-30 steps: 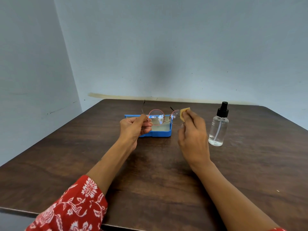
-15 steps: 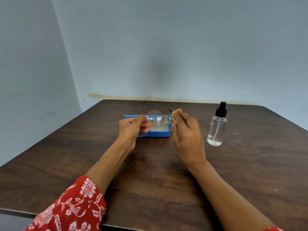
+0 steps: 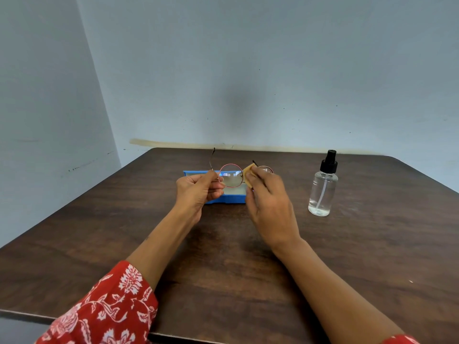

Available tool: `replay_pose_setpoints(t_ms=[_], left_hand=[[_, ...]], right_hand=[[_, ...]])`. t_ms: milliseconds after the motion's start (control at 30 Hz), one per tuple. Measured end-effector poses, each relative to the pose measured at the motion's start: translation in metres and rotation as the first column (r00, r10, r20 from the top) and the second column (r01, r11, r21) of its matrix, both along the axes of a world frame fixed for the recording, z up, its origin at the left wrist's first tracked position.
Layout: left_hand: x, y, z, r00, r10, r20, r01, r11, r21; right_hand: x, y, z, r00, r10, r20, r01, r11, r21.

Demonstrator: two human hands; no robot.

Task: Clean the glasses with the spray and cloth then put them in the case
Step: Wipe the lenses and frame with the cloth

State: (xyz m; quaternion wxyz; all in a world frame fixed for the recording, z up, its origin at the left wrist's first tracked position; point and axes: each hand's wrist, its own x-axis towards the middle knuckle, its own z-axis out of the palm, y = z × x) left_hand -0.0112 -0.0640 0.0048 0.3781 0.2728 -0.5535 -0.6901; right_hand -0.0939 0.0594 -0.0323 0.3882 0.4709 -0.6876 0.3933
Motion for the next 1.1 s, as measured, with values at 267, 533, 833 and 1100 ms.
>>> replay_pose_setpoints(t_ms=[267,533,833,1100], left_hand=[[-0.001,-0.001,0.001,1.000,0.001,0.006,-0.002,1.000,0.009],[0.001,0.001,0.002,1.000,0.013,0.004,-0.013,1.000,0.009],[0.000,0.003,0.002,1.000,-0.006,0.004,0.006,1.000,0.007],[0.000,0.005,0.002,1.000,-0.001,0.005,0.001,1.000,0.013]], right_hand=[[-0.014,0.012,0.000,0.967,-0.076,0.244,0.108,0.987,-0.120],[-0.004,0.003,0.000,0.995,-0.035,0.089,0.038,0.999,-0.029],[-0.003,0.006,0.001,0.994,-0.057,0.095,0.060,0.998,-0.026],[-0.013,0.011,0.001,0.977,-0.087,0.193,0.110,0.987,-0.114]])
